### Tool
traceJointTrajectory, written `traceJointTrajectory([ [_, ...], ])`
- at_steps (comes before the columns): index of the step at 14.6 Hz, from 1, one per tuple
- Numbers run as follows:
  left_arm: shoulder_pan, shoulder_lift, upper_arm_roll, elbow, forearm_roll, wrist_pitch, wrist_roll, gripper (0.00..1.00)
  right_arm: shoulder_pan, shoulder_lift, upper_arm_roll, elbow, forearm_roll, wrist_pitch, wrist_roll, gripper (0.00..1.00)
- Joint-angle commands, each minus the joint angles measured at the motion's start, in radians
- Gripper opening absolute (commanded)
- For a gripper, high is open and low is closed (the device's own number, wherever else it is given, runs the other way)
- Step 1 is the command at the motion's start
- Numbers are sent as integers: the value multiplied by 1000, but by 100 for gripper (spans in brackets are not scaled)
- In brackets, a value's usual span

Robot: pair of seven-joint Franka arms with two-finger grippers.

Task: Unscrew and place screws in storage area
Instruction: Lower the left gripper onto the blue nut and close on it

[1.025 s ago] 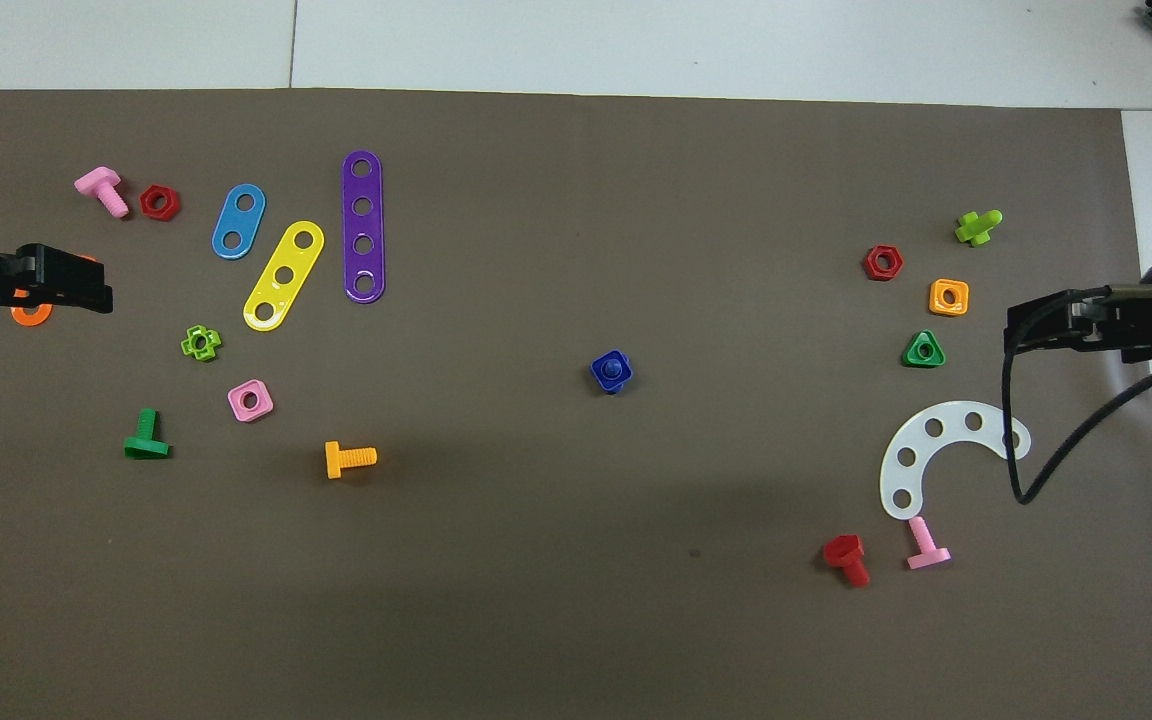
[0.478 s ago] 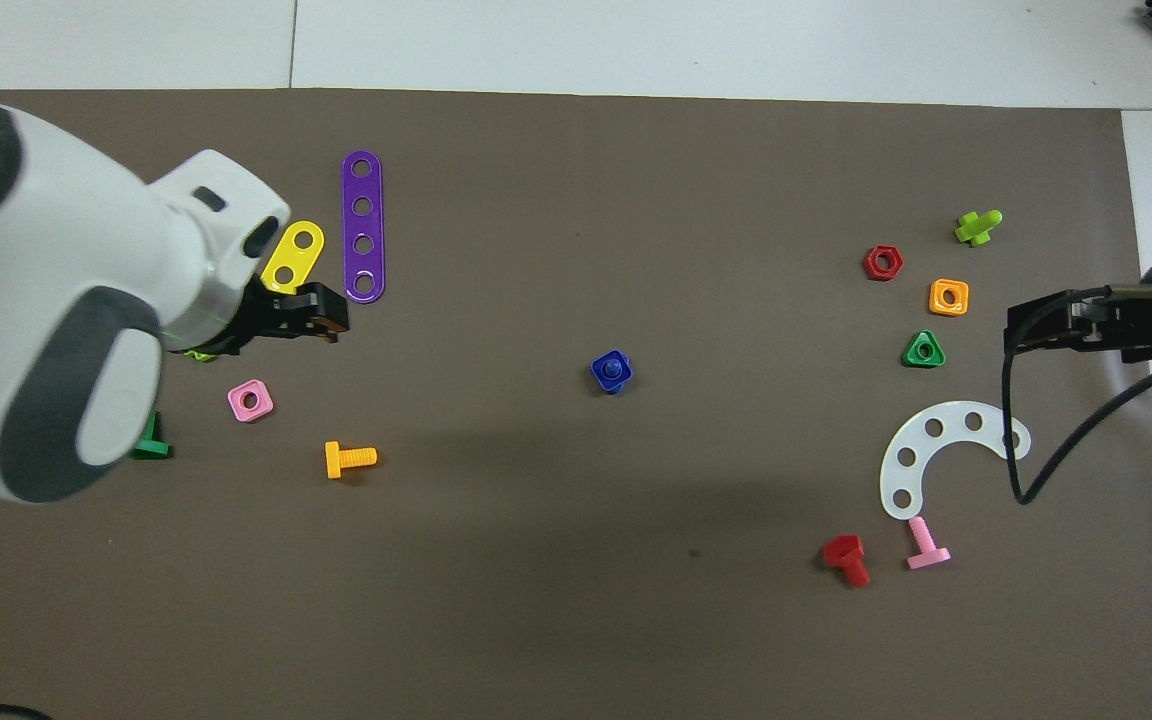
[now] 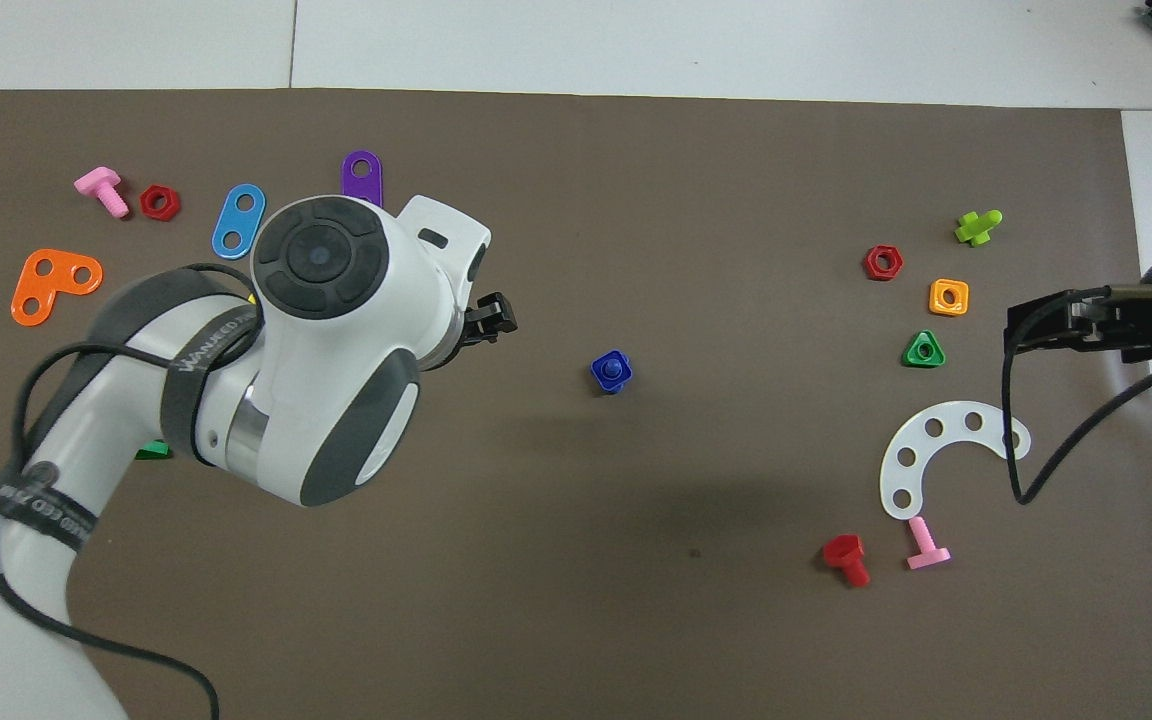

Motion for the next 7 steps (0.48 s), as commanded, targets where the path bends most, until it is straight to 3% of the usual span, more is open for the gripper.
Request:
traceJointTrajectory([
  [1,-69,119,19,72,10,61,-120,94,-16,-20,8,-20,24,-6,5,100],
  [4,-109,257,19,193,8,90,-283,94,-15,-22,8,-21,24,-7,5,100],
  [7,-120,294,16,209,-10,189,-450,94,-15,-22,8,-21,24,-7,5,100],
])
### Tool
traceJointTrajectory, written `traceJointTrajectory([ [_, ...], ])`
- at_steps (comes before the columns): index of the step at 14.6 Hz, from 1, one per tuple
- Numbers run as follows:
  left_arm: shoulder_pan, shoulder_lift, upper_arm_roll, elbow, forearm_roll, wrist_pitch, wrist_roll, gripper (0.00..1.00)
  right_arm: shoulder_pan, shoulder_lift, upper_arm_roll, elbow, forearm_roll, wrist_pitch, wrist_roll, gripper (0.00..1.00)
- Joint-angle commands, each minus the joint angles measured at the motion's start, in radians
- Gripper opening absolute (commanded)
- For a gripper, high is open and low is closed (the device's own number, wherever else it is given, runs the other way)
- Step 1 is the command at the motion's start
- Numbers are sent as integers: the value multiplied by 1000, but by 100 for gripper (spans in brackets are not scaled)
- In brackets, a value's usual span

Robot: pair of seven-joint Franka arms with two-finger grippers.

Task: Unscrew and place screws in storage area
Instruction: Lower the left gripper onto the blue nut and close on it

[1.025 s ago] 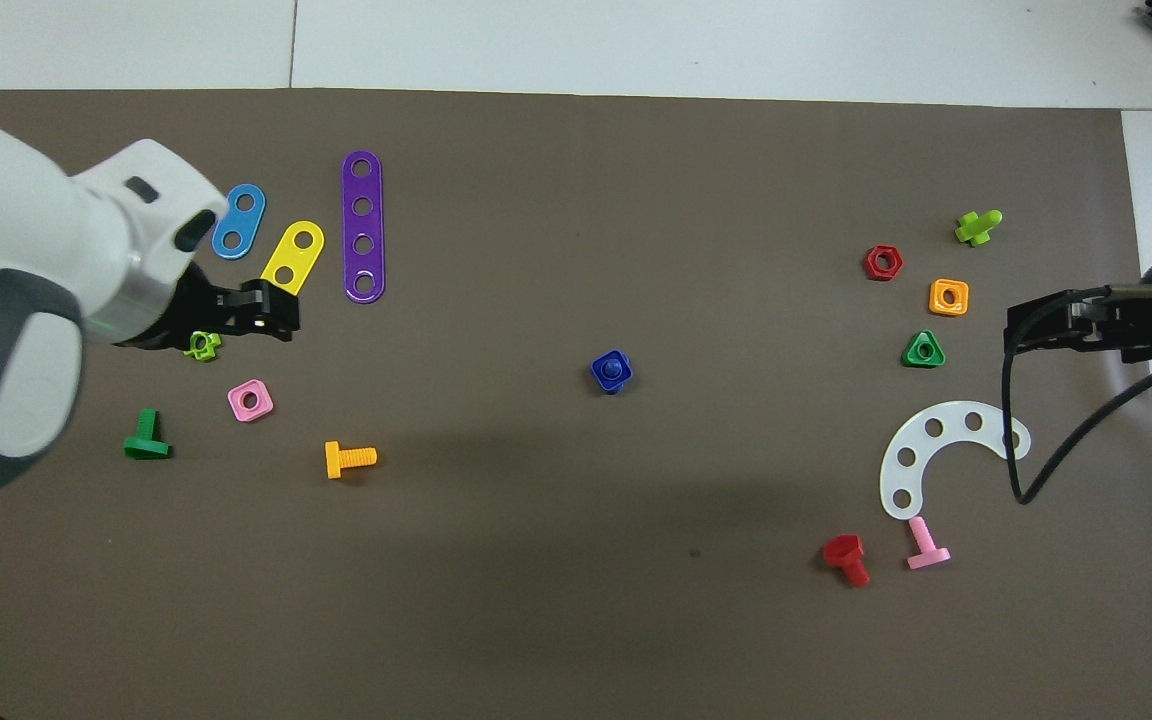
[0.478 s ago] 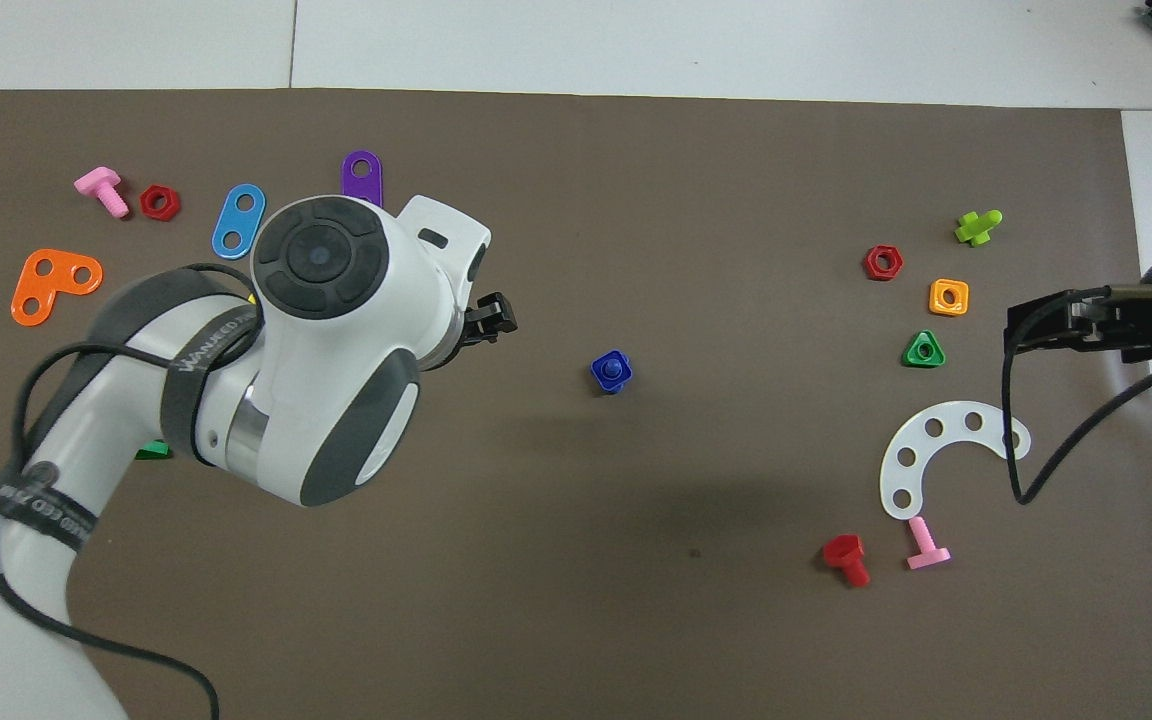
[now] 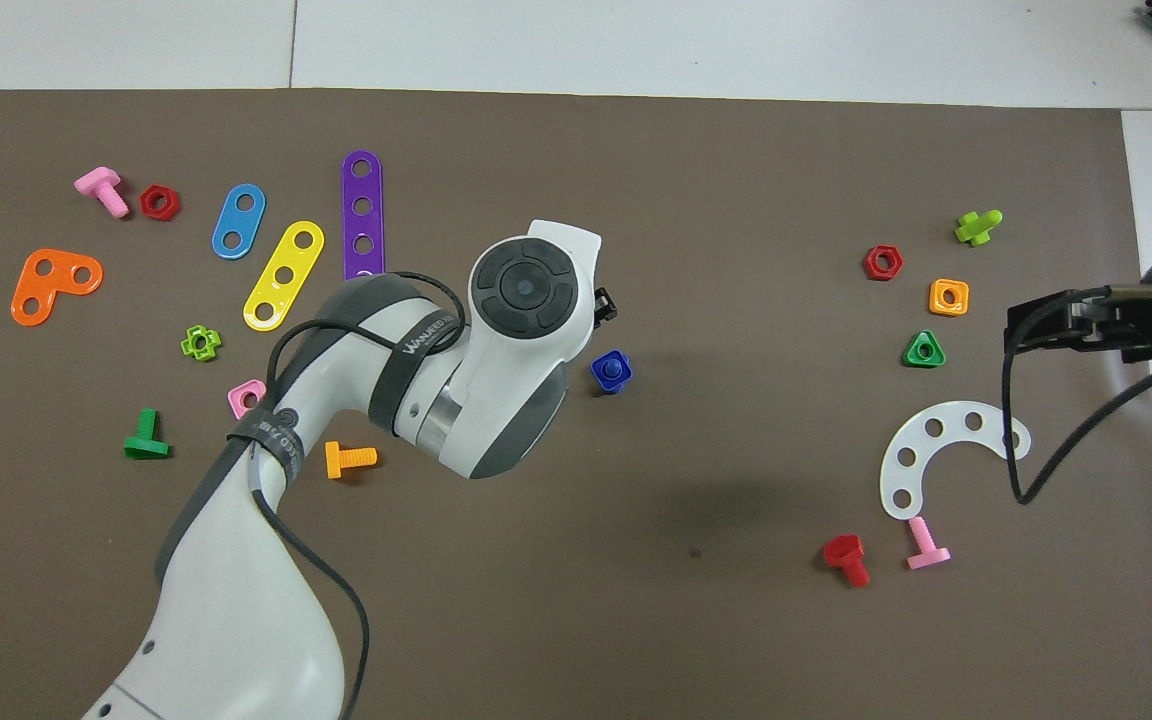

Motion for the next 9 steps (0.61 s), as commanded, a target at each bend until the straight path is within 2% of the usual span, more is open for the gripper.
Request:
traceJointTrajectory([
  [1,-12,48,14,52,-18,70,-121,94,-15,-22,8,-21,24,-7,5,100],
  [5,-63,53,14,15,-24,126,-118,94,-16,-22,8,-21,24,-7,5,100],
  [9,-97,108,14,20,-24,115,-119,93,-16,-21,8,-20,24,-6,5,100],
])
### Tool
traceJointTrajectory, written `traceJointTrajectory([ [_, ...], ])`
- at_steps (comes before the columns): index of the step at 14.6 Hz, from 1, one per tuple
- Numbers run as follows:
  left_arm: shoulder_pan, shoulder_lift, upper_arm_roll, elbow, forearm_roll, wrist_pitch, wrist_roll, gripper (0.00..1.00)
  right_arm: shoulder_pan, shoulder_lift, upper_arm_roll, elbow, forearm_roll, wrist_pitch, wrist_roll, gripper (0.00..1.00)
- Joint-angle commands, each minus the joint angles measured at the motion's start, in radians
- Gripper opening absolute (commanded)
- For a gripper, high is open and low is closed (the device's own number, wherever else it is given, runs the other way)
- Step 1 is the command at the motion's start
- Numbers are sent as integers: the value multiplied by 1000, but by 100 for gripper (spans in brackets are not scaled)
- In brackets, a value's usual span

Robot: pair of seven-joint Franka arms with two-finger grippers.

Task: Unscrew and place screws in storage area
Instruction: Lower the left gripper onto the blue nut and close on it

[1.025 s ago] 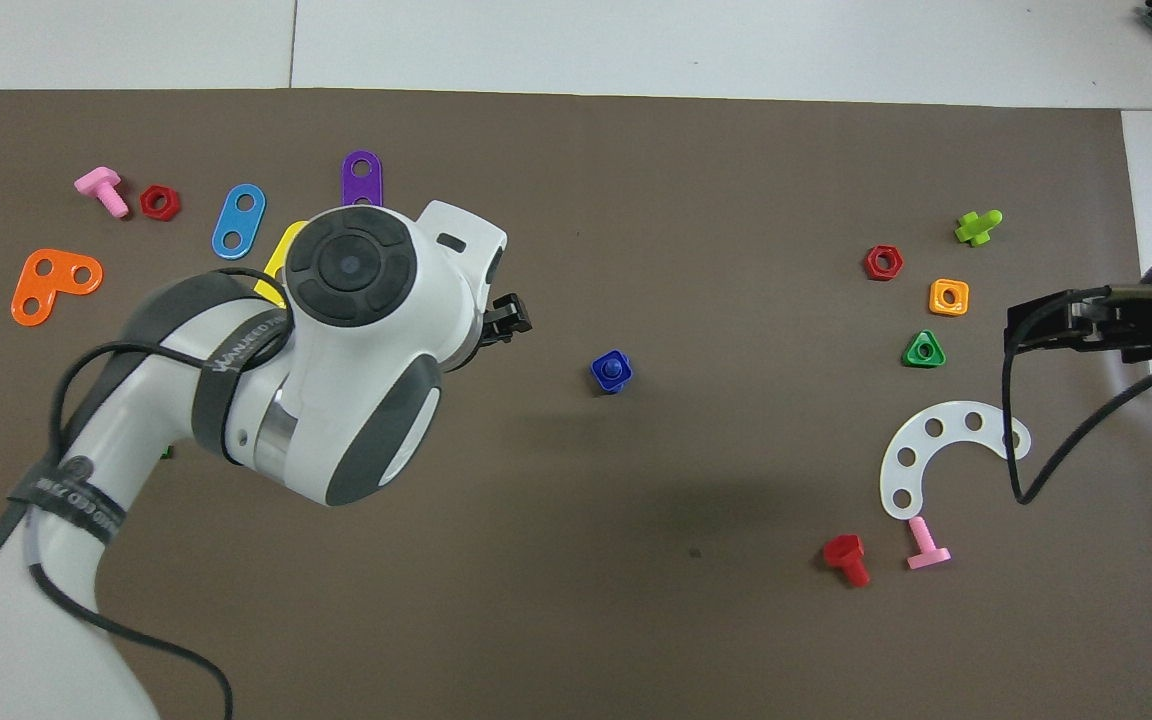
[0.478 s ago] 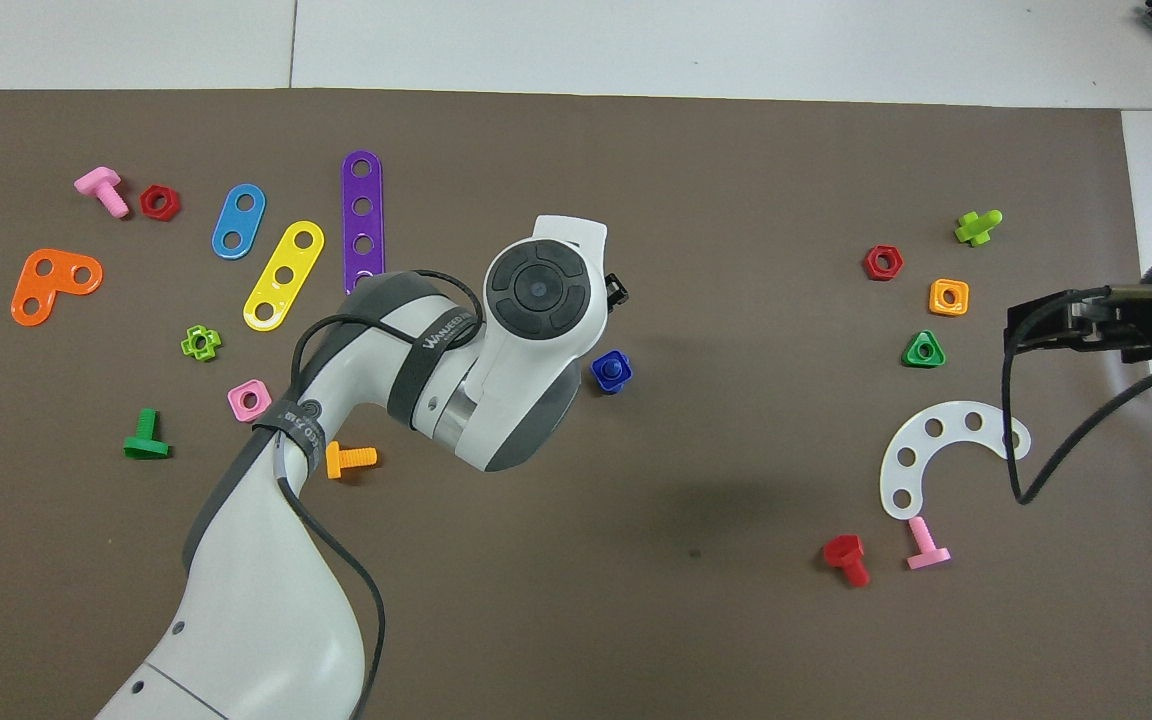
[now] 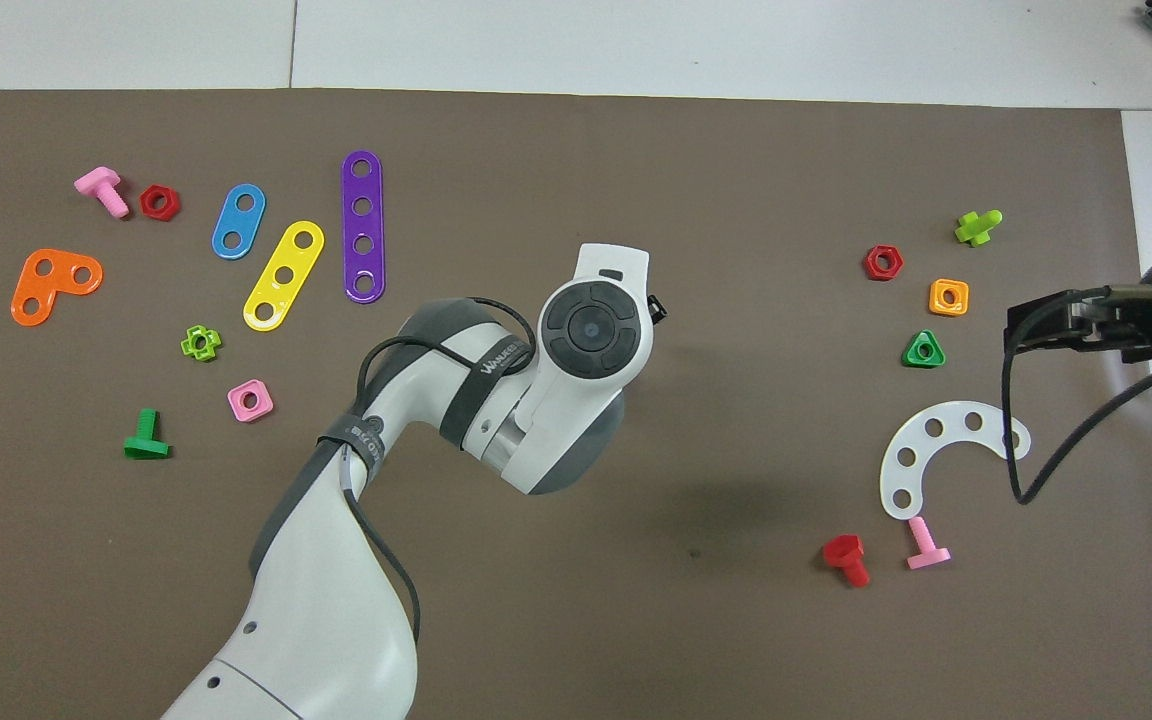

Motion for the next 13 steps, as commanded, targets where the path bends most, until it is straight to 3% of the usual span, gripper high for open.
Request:
traceJointTrajectory([
  [1,-24,25,17,5,-15,-18,-4,90,-16,-20,8,-20,24,-5,5,100],
  [4,-19,25,17,5,-15,-45,2,68,-16,-20,8,-20,24,-5,5,100],
  [7,-8,25,16,8,-14,-75,13,53,-16,-20,8,-20,24,-5,5,100],
  [12,-7,23,17,20,-55,-118,11,0,-16,-20,8,-20,24,-6,5,100],
  [13,-1,26,17,43,-64,-167,10,0,-18,-20,8,-18,24,-5,5,100],
])
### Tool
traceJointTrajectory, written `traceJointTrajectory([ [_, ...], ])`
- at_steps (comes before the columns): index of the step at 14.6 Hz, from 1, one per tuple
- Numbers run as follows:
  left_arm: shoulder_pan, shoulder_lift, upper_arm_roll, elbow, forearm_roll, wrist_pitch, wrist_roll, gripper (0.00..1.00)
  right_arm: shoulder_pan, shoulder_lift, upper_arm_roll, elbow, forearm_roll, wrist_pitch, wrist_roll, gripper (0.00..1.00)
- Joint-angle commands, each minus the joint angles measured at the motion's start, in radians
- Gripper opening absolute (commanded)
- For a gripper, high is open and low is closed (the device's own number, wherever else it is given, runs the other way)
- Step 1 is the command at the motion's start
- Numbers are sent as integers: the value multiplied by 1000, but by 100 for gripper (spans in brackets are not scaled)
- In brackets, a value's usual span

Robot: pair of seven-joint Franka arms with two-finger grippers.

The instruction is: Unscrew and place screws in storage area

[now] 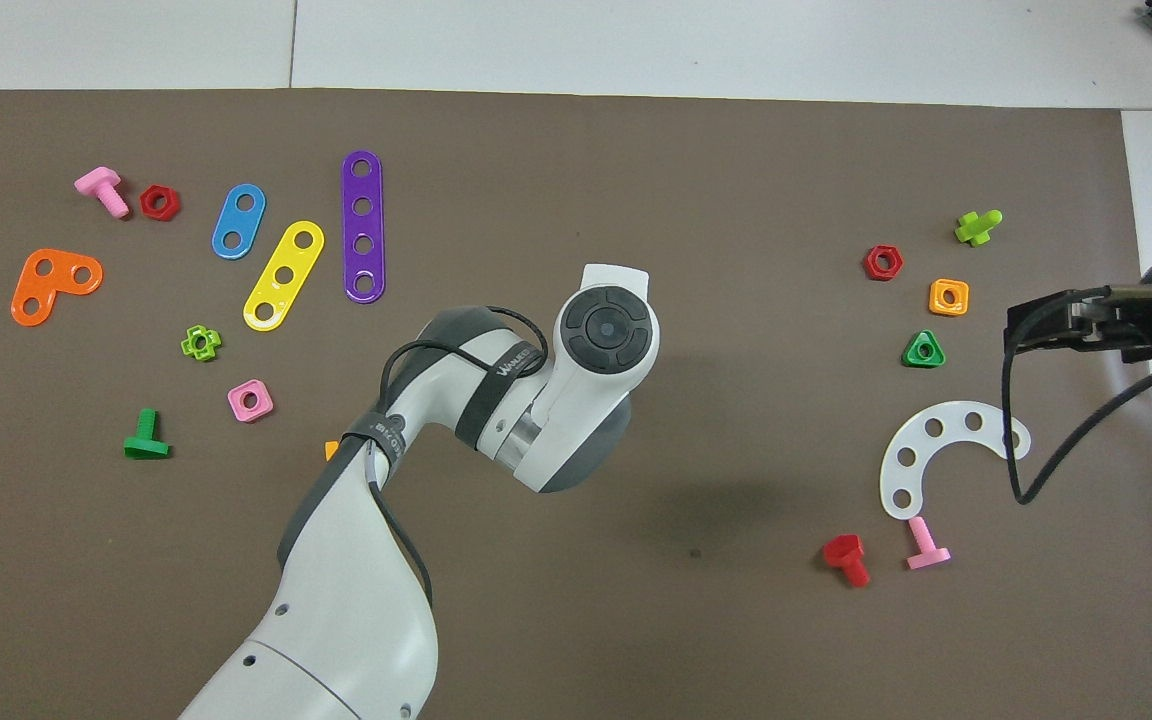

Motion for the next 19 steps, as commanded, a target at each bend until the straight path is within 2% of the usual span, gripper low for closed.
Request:
traceJointTrajectory([
  [1,6,2,8,71,-37,-137,10,0,-18,-20,8,-18,24,-4,6,100],
  [3,20,13,8,131,-54,-205,10,0,-18,-20,8,-20,24,2,6,100],
  [6,58,0,20,165,-89,-248,13,0,-12,-20,8,-21,22,7,15,100],
  [9,174,-9,-18,252,-111,-358,25,0,-4,-17,16,-29,22,25,17,100],
  [12,265,-116,-32,236,-144,-410,254,0,51,-28,20,-122,22,143,14,99],
  [14,313,-160,-23,176,-141,-446,473,0,91,-39,20,-191,22,221,17,99],
  [16,372,-199,-23,109,-140,-427,673,0,145,-13,22,-199,25,254,37,99],
  [19,429,-226,-23,41,-132,-420,867,0,272,64,20,-199,25,361,194,99],
])
